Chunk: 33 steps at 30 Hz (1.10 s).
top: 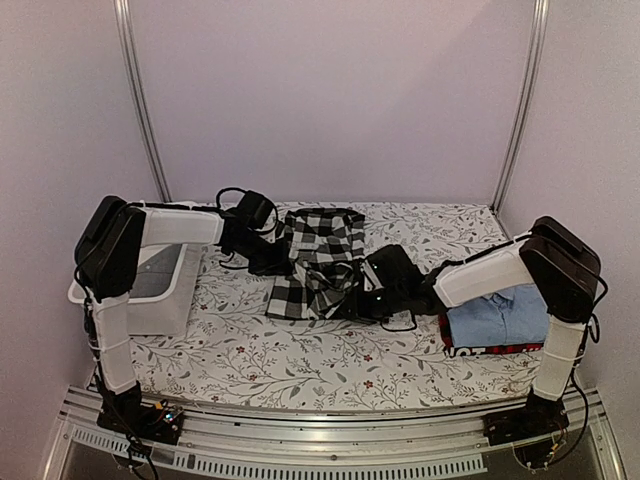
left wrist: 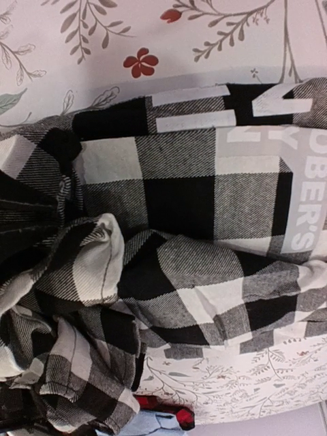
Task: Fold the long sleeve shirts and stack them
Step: Fold the rectangle-folded shirt at the center of the board.
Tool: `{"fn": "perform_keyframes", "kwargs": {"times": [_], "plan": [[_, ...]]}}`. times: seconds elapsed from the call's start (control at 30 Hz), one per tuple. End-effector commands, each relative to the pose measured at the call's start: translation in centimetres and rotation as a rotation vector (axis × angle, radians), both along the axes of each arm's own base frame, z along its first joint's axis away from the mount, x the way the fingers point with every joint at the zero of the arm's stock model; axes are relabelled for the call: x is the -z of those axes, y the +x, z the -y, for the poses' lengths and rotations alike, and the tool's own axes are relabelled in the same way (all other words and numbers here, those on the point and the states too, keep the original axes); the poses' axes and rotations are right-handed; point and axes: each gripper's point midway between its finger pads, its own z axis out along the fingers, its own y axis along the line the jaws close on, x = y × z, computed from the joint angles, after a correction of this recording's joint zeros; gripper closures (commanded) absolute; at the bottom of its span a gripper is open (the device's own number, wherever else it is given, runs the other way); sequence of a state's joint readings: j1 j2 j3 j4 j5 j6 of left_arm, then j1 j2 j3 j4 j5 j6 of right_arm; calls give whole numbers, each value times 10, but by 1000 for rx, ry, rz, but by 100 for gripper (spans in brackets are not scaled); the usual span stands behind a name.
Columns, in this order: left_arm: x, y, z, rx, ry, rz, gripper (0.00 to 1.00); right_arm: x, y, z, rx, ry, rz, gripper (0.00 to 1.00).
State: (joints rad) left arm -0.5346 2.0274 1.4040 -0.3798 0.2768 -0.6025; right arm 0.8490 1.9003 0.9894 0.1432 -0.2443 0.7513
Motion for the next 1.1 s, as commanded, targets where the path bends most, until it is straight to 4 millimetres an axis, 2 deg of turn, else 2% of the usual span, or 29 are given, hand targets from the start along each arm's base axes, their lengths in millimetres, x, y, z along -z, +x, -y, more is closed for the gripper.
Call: {"fn": "perform_keyframes", "kwargs": {"times": [0.0,0.23,0.4,0.53,0.67,0.77,0.87,1.07], "plan": [[-15,4,-2,9,-16,30,92,-18,19,-6,19,61,12,83],[-15,2,-1,17,-23,31,92,-43,57,-10,63,62,75,81],[-20,1,-1,18,-33,36,92,-45,98,-17,74,57,110,81],[-26,0,-3,14,-31,50,90,-47,139,-16,105,58,141,81],[-30,-3,-4,11,-47,56,86,-40,171,-20,106,70,145,80],[-31,-6,-7,7,-44,63,83,-37,180,-26,77,49,136,79],[-32,-9,-12,2,-30,71,79,-47,184,-26,64,35,167,75],[-47,-14,-25,-41,-21,120,74,-98,175,-3,89,-10,269,68]]}}
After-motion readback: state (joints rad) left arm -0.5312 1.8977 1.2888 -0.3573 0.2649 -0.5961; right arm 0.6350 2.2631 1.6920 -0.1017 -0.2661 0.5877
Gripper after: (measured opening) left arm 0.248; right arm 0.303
